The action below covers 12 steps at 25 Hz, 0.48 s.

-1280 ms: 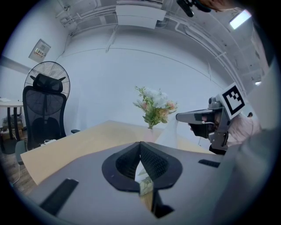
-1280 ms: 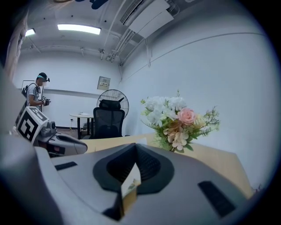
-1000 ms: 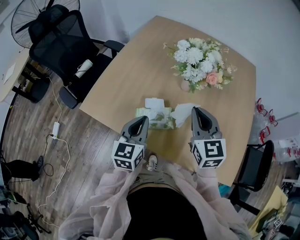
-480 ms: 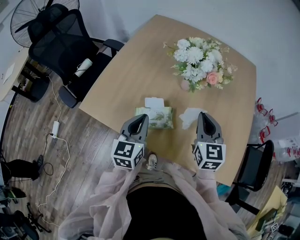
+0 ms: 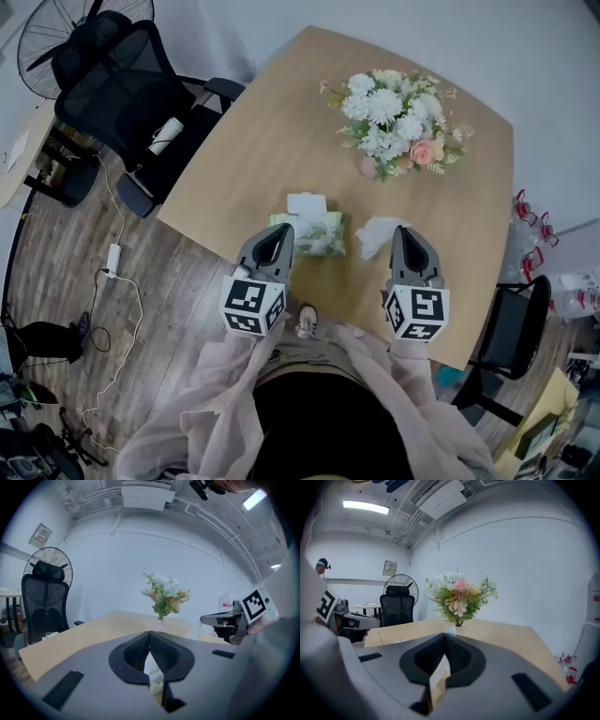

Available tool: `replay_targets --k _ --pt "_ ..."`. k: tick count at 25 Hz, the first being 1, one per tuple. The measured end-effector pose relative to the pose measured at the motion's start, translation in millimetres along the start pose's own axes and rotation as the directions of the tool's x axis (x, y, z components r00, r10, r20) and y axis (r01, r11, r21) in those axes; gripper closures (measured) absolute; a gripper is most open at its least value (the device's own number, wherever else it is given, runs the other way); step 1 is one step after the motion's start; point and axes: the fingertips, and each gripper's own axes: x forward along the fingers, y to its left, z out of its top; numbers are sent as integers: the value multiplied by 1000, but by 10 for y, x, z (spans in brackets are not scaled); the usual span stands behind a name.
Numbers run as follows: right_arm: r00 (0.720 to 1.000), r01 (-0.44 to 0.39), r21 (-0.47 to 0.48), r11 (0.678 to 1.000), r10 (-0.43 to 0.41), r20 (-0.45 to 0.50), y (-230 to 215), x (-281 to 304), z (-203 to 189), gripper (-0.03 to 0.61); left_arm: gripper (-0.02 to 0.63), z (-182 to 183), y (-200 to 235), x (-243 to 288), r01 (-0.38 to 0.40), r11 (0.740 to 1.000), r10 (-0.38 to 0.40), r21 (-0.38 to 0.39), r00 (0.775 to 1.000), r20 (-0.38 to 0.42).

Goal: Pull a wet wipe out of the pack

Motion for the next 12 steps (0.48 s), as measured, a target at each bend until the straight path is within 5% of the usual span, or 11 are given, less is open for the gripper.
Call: replay_targets --k 12 --pt "1000 -13 18 1000 13 -8 27 15 -40 571 601 -21 -27 17 6 1000 -6 7 1000 -9"
